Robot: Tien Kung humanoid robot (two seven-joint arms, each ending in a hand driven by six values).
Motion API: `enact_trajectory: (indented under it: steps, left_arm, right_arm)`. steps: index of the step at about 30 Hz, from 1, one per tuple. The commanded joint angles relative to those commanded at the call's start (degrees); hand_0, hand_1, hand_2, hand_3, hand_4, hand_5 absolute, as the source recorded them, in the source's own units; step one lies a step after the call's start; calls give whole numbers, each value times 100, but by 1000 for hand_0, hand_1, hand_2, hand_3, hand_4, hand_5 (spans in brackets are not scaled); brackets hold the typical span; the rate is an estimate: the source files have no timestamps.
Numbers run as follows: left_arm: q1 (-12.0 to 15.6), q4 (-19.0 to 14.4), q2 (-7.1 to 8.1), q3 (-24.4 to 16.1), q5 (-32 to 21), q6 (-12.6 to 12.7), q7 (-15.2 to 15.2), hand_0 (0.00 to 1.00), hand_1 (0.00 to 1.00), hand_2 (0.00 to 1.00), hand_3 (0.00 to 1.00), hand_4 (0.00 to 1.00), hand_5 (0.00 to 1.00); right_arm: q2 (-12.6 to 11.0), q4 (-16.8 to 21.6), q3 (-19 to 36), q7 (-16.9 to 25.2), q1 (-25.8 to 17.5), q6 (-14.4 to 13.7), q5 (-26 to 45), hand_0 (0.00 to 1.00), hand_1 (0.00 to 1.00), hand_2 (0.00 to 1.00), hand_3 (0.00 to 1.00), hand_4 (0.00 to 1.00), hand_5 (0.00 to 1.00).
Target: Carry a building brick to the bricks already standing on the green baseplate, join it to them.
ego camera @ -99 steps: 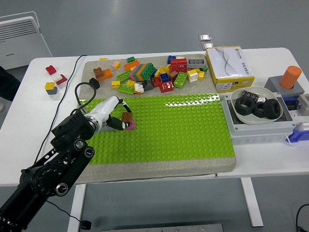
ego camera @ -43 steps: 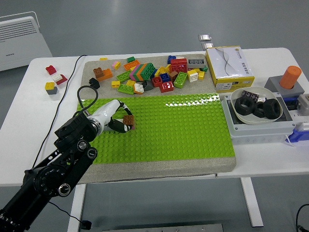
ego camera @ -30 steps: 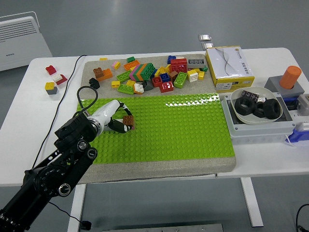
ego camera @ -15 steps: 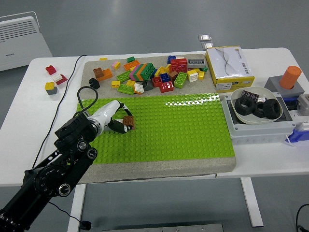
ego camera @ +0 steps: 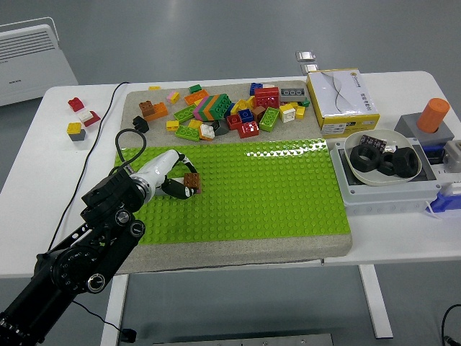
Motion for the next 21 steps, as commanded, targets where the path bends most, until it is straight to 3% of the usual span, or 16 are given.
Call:
enact_trajectory:
  steps: [21]
  left_arm:
    - [1, 11, 7, 7, -19, -86, 7, 915, 939, 903, 629, 454, 39]
  right_arm:
    - [0, 0, -32, -2, -2, -4, 42, 669, 620, 722, 789, 856, 998]
